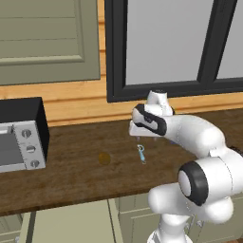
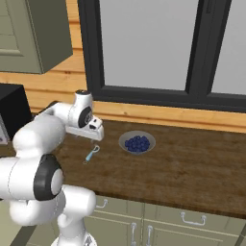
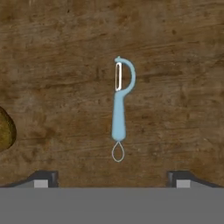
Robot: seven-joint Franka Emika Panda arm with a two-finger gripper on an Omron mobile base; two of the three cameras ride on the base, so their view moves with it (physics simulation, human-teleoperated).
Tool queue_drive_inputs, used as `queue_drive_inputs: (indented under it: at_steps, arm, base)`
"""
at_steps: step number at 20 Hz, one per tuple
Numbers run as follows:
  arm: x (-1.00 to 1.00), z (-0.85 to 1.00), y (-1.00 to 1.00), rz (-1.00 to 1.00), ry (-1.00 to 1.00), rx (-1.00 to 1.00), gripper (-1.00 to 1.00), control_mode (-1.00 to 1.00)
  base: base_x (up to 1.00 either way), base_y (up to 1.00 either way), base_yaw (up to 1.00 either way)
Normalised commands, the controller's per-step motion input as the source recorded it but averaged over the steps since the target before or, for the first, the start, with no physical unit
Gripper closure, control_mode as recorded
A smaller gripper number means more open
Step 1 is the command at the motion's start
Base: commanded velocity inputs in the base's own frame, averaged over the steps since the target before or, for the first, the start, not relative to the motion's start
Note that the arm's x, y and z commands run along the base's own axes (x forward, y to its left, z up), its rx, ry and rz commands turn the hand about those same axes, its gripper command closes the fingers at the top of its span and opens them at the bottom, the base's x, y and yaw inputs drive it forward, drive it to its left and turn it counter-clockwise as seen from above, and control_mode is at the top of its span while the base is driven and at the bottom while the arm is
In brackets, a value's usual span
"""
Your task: Pick the peeler from the drawer and place it on the counter.
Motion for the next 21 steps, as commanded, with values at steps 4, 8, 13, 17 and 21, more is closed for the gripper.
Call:
queue_drive_inputs:
  at_steps: [4, 8, 13, 17, 21]
  arm:
    - [-1.0, 1.0, 0.0, 0.0, -0.07, 0.0, -1.0, -1.0]
    - [-1.0, 1.0, 0.0, 0.0, -0.03, 0.0, -1.0, -1.0]
    - [-1.0, 0.93, -0.08, 0.0, -0.04, 0.0, -1.0, -1.0]
    - [-1.0, 0.58, -0.03, 0.0, -0.07, -0.01, -1.0, -1.0]
    - [-0.83, 0.35, 0.0, 0.0, -0.06, -0.02, -1.0, -1.0]
  base:
    - [0.0, 0.0, 0.0]
    - [0.0, 0.0, 0.0]
    - [0.0, 0.0, 0.0]
    - [0.0, 0.0, 0.0]
    - [0.0, 0.0, 0.0]
